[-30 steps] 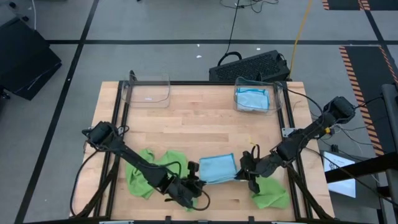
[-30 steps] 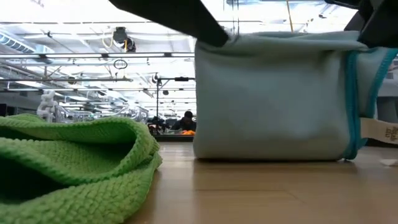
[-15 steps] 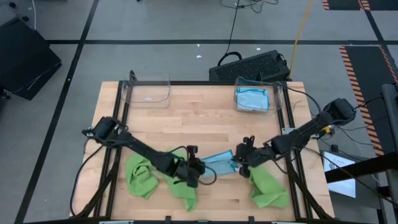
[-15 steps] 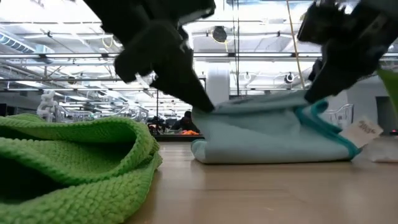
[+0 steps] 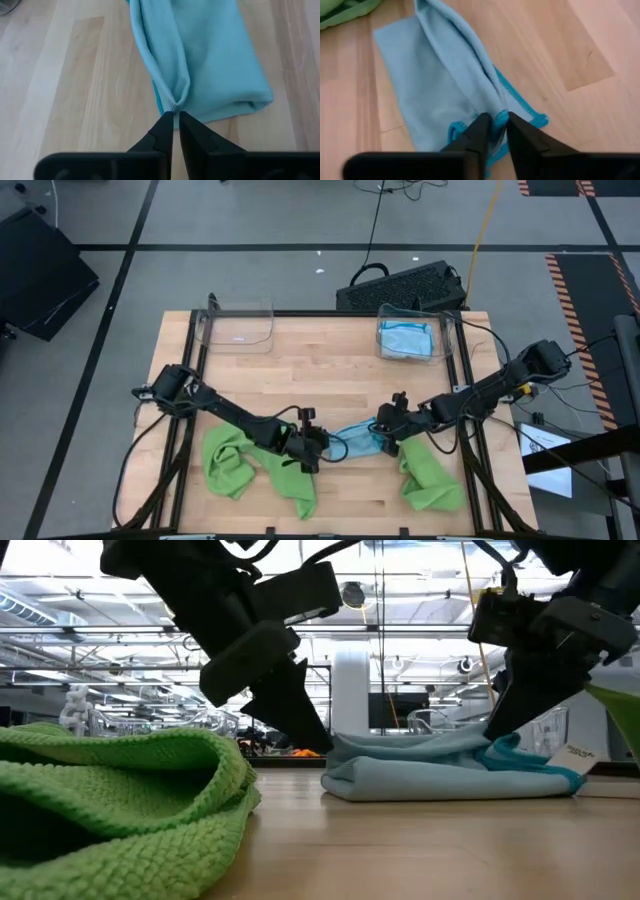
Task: Fold microfiber towels
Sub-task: Fold the blue microfiber cloth, then put the folded blue microfiber cloth into the right transparent bin
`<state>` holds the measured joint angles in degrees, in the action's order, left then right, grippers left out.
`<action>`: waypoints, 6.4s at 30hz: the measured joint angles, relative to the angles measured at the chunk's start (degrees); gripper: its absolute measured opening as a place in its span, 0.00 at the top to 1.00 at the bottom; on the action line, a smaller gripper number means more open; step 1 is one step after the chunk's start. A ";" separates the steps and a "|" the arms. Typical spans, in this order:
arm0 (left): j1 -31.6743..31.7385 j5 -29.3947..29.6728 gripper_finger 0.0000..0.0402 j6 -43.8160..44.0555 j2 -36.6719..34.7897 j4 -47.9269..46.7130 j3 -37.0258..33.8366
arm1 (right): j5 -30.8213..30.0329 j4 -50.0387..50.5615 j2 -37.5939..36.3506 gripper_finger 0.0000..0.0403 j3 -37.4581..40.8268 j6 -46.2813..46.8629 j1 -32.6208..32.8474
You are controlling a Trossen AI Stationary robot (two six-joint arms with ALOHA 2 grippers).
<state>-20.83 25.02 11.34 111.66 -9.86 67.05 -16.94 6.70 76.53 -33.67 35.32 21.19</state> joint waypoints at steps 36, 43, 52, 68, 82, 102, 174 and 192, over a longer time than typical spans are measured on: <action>2.47 -5.44 0.91 3.07 7.64 16.83 -0.32 | -5.45 7.92 -7.98 0.49 -2.37 3.26 6.59; 6.00 -4.08 0.91 4.09 7.54 7.52 0.02 | 0.67 16.88 -11.39 0.35 -5.01 8.63 6.55; 8.98 -6.10 0.91 -4.23 7.50 1.75 0.04 | -0.10 16.49 -19.54 0.11 -4.96 14.65 2.74; 9.19 -6.42 0.91 -7.82 4.09 -3.37 -0.35 | -0.16 7.18 -21.00 0.53 -0.45 13.59 1.05; 8.69 -4.86 0.91 -5.34 -2.62 -0.93 -0.58 | -3.27 2.31 -23.10 0.94 -0.46 6.10 1.31; 10.65 -8.70 0.46 -4.60 2.40 43.77 -0.05 | -18.48 -13.19 -22.86 0.39 0.96 -18.33 1.21; 1.44 -22.01 0.58 -10.57 12.83 -2.53 31.10 | 16.24 -4.82 -14.82 0.40 10.52 14.87 10.52; 6.20 -6.87 0.58 0.32 12.72 -30.56 31.08 | 5.84 -4.78 -19.28 0.40 9.09 -13.34 7.20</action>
<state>-14.63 18.15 11.66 124.38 -40.42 98.13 -11.10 1.92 57.26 -24.58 21.97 28.40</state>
